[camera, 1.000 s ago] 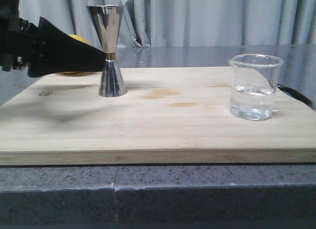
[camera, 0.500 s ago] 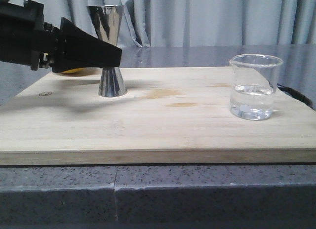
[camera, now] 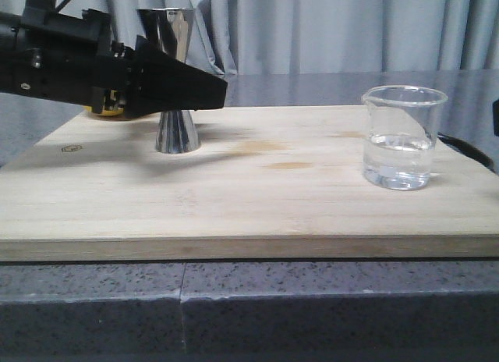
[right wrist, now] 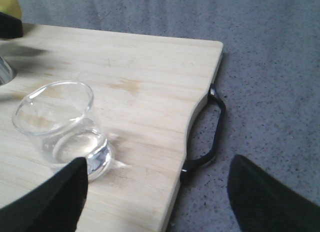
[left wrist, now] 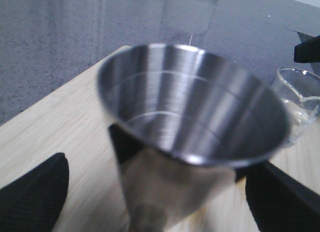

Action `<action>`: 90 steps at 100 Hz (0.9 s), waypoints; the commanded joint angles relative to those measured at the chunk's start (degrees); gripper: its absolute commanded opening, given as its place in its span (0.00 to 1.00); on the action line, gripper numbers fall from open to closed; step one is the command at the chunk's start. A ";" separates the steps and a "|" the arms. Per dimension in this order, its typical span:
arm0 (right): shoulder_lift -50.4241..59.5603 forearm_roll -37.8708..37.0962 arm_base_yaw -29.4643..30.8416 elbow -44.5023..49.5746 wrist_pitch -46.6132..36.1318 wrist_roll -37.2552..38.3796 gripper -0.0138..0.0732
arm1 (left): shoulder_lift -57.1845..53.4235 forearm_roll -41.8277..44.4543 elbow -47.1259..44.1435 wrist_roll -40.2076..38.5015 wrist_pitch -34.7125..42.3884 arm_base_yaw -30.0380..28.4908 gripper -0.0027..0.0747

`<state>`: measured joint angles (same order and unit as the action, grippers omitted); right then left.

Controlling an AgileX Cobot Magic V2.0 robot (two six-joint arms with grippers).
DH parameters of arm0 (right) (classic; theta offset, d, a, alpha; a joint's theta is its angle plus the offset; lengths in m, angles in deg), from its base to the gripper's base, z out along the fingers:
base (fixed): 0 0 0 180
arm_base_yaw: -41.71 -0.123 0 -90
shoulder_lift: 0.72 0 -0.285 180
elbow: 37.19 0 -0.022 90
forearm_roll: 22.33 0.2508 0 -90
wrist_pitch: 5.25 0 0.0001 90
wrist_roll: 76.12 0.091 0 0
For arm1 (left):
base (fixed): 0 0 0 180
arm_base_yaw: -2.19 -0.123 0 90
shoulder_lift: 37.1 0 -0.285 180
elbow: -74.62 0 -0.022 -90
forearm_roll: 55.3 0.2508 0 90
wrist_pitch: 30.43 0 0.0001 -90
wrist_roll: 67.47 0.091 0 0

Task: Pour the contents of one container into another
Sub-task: 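Move the left gripper to the steel jigger and close around it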

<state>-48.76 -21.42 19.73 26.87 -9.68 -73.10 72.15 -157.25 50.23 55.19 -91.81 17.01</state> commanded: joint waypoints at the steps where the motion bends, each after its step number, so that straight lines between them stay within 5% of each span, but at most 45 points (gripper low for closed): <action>1: -0.36 -0.47 -0.22 -1.39 -4.93 -0.70 0.76 | -2.04 -4.01 1.92 0.32 -3.71 0.66 0.89; 50: -0.36 -0.47 -0.22 -1.39 -4.93 -0.70 0.76 | -2.04 -1.05 1.81 0.22 -2.38 0.66 0.61; 90: -0.36 -0.47 -0.22 -1.39 -4.93 -0.70 0.76 | -2.04 0.98 1.81 0.22 -1.39 0.66 0.60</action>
<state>-48.76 -21.42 19.73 26.87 -9.90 -73.10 72.27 -154.34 50.56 55.28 -90.65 17.28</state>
